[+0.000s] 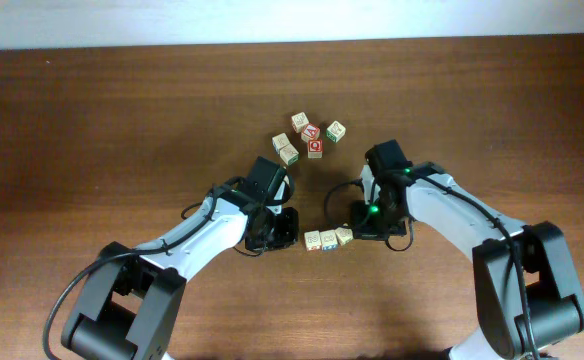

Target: Rotate 3 blocks

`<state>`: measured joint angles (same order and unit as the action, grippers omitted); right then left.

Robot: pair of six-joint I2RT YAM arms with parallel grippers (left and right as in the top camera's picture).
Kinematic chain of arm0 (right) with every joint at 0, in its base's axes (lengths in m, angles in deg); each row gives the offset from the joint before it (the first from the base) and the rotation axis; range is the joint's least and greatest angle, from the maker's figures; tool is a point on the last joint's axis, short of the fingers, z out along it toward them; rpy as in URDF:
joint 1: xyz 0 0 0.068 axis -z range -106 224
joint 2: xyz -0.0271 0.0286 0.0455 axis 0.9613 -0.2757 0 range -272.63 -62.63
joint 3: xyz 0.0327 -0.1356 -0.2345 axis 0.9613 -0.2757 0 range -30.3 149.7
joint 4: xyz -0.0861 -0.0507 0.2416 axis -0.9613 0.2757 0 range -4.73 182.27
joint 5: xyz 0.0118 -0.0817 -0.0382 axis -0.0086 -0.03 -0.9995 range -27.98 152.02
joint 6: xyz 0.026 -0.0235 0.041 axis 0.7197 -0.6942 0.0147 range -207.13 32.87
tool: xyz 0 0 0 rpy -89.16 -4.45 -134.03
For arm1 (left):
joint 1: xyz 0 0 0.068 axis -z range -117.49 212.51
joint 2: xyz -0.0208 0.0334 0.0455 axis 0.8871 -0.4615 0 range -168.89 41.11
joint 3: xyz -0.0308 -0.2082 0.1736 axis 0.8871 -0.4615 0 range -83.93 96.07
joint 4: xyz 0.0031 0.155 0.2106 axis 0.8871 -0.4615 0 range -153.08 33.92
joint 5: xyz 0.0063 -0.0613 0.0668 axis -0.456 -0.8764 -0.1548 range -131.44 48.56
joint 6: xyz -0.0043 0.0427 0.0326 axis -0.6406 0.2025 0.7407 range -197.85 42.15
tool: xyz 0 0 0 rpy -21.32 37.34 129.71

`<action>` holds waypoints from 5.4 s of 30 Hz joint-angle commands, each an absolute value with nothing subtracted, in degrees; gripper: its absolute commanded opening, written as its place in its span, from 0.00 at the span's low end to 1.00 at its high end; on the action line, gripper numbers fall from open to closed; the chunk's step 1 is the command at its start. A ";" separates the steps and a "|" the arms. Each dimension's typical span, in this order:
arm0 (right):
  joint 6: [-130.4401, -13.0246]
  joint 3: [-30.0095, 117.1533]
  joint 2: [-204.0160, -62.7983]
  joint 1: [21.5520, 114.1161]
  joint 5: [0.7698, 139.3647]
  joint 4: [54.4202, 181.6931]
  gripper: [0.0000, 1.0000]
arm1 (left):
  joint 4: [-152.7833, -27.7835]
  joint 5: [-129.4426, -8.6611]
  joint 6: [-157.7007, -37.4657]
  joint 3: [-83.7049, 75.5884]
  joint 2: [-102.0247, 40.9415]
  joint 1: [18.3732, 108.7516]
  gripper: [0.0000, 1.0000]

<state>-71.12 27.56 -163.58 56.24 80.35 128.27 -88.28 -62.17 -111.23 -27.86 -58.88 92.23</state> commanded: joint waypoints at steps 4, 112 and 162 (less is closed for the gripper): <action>-71.89 28.48 -164.00 53.42 82.54 128.10 0.04 | -88.31 -61.75 -110.07 -26.77 -58.90 92.07 0.00; -77.20 15.98 -159.65 69.18 104.04 116.01 0.04 | -85.81 -61.31 -113.22 -26.77 -59.25 95.48 0.00; -75.12 17.77 -156.67 70.58 99.08 116.47 0.04 | -85.05 -61.34 -113.18 -26.77 -59.23 95.46 0.00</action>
<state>-73.87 17.20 -157.57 67.54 97.42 115.42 -84.98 -60.53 -112.83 -27.66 -58.88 95.20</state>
